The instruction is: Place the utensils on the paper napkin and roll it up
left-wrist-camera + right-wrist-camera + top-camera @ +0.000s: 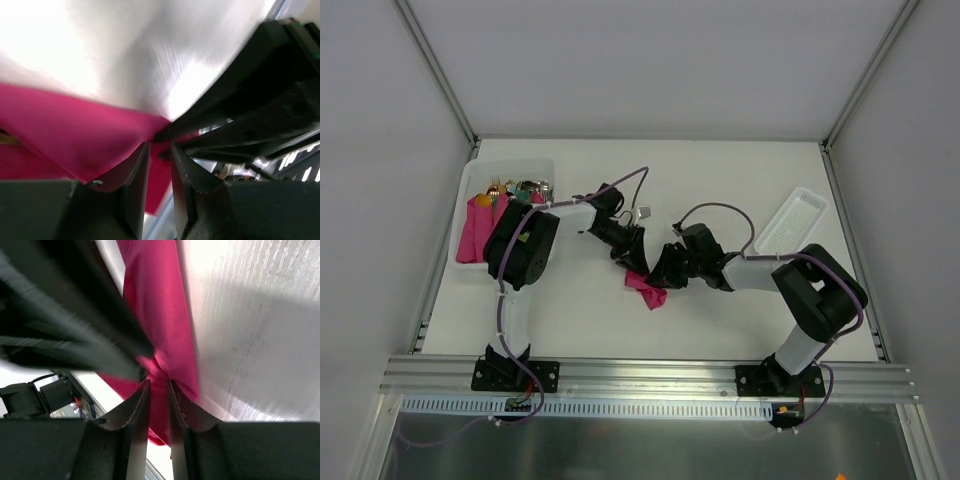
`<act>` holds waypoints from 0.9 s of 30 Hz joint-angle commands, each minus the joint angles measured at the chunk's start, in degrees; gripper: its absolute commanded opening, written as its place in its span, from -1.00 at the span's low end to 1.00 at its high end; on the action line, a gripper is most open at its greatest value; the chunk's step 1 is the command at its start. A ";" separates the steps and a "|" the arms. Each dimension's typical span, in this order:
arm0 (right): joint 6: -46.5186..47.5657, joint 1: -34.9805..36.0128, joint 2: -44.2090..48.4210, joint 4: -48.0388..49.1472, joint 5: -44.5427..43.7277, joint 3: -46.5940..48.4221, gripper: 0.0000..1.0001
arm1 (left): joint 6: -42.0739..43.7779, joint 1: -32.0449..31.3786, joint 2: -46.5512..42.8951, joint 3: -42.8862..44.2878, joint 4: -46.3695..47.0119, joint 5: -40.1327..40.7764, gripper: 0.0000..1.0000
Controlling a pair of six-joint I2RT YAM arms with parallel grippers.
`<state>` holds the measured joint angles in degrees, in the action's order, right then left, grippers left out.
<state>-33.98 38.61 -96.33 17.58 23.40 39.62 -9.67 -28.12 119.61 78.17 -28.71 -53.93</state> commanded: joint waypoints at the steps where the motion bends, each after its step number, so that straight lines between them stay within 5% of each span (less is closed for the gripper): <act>1: 3.30 -0.55 -2.46 -11.87 -7.75 -4.72 -0.51 | -12.37 3.41 -3.76 -11.43 19.09 -7.32 -0.53; 9: 1.02 -0.90 -2.72 -8.10 -7.93 -6.83 -0.52 | -23.98 4.65 -8.52 -22.70 37.99 -5.04 -0.53; 27: -7.32 -6.17 -5.35 3.76 -5.38 -15.88 -0.56 | -45.78 6.41 -0.61 -25.52 67.99 -8.56 -0.49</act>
<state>-41.82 34.85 -96.44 32.64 26.92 30.26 -50.63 -22.20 118.30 53.41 31.14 -61.04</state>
